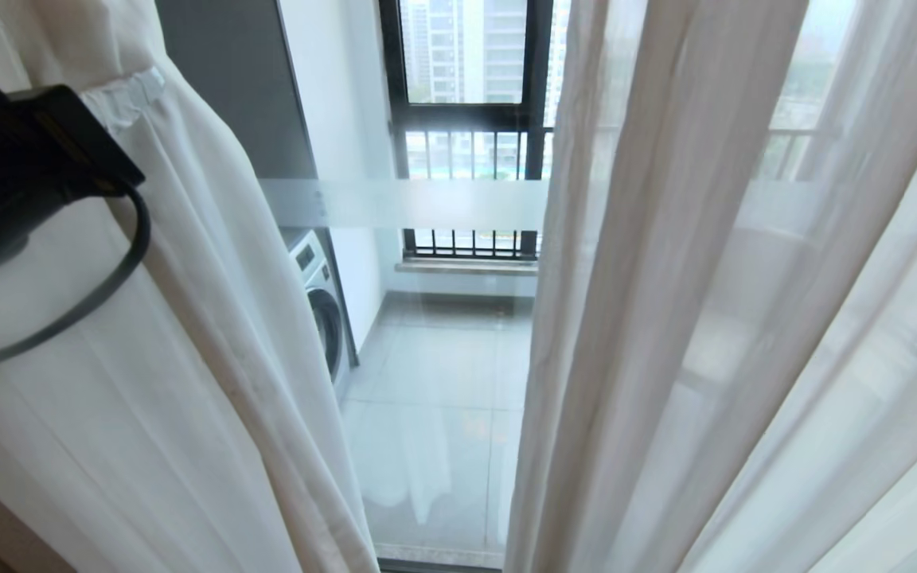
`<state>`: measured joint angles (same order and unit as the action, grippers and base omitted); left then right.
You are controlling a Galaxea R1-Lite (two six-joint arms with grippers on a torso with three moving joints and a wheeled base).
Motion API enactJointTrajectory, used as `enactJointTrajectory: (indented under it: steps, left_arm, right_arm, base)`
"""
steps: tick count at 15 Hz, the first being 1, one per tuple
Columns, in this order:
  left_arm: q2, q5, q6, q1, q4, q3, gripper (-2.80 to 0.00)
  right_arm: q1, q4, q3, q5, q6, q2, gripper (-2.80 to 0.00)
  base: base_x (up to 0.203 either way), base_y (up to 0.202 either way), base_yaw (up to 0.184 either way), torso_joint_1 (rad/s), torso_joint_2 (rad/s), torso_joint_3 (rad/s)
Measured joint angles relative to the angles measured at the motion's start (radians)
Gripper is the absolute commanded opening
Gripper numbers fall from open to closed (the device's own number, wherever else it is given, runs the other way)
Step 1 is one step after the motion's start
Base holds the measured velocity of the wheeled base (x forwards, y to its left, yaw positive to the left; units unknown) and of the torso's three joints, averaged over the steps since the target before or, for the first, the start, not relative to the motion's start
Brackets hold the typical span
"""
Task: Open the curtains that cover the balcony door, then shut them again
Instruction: Close the inner curtains on both sides
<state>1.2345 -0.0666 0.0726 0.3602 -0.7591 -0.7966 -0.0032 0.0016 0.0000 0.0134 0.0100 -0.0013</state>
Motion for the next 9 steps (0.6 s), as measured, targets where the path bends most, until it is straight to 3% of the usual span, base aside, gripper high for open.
enactJointTrajectory:
  steps: [9]
  left_arm:
    - [-0.002, 0.0, -0.001, 0.016, 0.0, -0.005, -2.8]
  right_arm:
    - [0.0, 0.0, 0.0, 0.0, 0.0, 0.0, -2.8]
  base:
    - [0.0, -0.192, 0.002, 0.003, 0.0, 0.003]
